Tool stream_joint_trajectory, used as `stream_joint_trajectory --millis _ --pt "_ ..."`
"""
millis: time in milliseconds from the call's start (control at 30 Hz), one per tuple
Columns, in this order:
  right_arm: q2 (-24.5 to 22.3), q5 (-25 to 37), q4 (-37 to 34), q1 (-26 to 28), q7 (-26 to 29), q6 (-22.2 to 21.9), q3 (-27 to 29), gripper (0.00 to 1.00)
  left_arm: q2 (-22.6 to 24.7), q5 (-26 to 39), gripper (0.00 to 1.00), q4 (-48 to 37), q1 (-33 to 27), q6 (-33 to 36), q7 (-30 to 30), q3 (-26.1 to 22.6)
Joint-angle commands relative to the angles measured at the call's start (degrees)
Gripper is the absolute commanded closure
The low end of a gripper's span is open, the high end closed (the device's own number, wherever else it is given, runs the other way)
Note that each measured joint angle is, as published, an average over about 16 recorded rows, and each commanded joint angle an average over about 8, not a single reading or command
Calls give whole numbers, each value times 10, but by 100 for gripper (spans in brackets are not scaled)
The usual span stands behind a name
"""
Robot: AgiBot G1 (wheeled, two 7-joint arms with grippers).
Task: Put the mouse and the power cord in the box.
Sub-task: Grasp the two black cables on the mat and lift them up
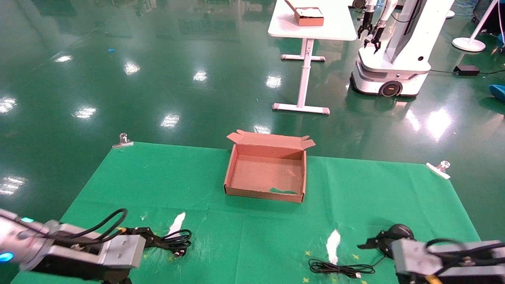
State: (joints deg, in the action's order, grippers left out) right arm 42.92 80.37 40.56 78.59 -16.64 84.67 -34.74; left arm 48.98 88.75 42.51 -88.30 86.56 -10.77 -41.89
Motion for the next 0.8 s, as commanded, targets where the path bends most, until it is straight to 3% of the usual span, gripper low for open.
stream_joint_trajectory --millis 33,233,600,667,800 --pt "25 51 -43 21 -35 -13 -22 0 28 41 0 -62 -25 -8 -32 -22" --pt "94 107 -167 65 -119 -64 -48 0 90 96 0 -192 -59 -87 -98 -44" --pt "155 115 -309 105 -215 -107 -49 3 147 136 0 -307 -80 -197 -162 -60" --pt "160 113 -324 108 -227 -112 -48 25 152 139 12 -320 -82 -206 -169 -61" --pt "167 109 -346 114 -245 -117 -45 75 160 142 62 -340 -86 -214 -183 -63"
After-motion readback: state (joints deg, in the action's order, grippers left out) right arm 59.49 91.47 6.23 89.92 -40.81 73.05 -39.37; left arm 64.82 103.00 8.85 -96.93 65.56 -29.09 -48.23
